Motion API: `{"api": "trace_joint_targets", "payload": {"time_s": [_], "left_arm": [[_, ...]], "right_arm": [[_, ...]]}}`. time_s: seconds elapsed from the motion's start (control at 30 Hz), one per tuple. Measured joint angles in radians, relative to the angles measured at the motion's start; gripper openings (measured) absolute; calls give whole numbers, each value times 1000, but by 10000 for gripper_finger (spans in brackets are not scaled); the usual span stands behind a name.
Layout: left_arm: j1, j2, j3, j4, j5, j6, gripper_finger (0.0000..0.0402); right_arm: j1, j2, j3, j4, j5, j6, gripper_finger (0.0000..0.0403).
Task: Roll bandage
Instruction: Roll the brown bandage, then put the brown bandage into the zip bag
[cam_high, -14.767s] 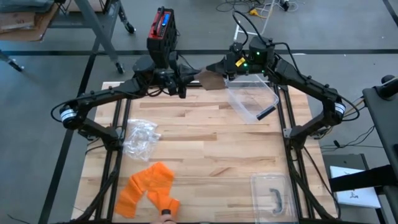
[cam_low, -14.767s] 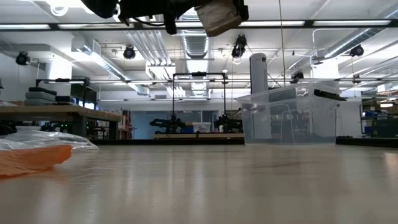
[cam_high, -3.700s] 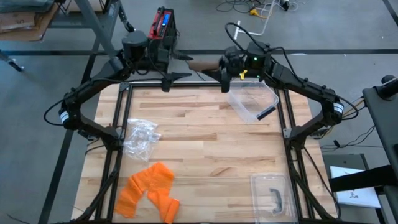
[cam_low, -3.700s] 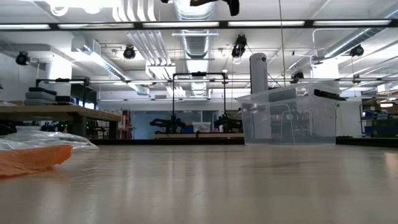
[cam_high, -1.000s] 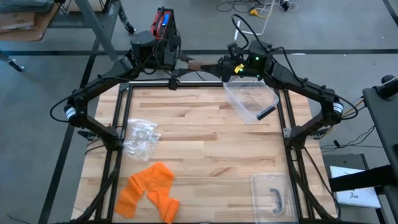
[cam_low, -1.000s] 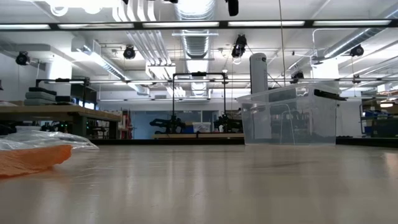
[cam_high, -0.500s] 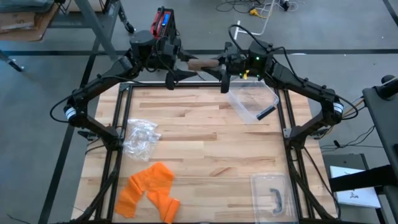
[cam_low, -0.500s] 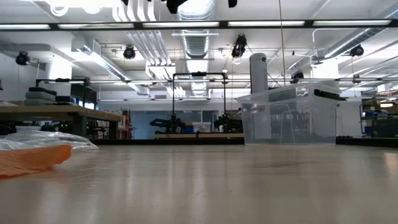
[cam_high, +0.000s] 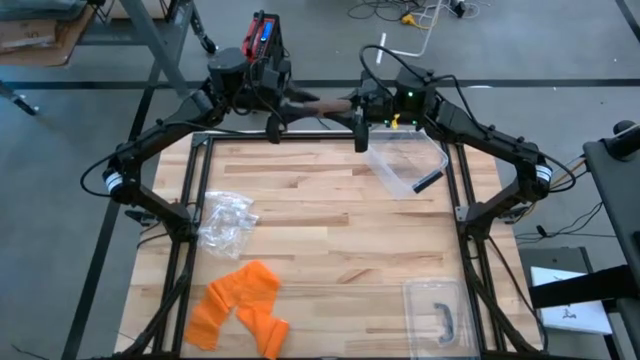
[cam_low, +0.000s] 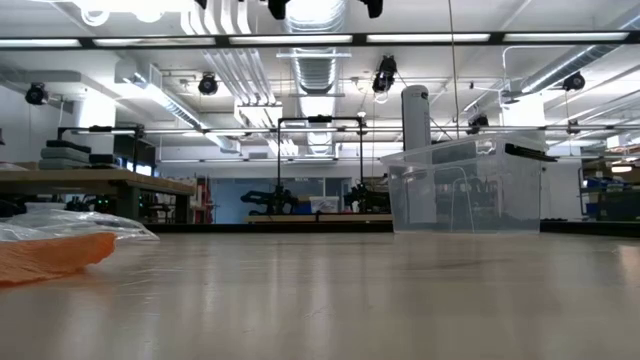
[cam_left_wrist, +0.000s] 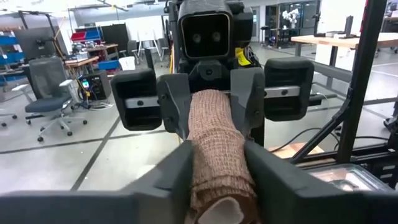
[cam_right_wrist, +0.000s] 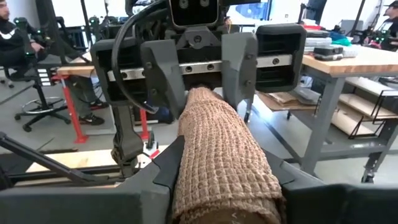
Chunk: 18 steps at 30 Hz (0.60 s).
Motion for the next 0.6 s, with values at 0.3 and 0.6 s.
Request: {"api": "trace_joint_targets", "payload": {"time_s": [0.3,0.6], "left_arm": [[8,-57,0,-67,0,63,144],[59,-254,-28,-364,-8,134,282]], "right_arm": [[3,-10,-1,3,-9,6,105],[15,-97,0,-246,49,-73,95]]}}
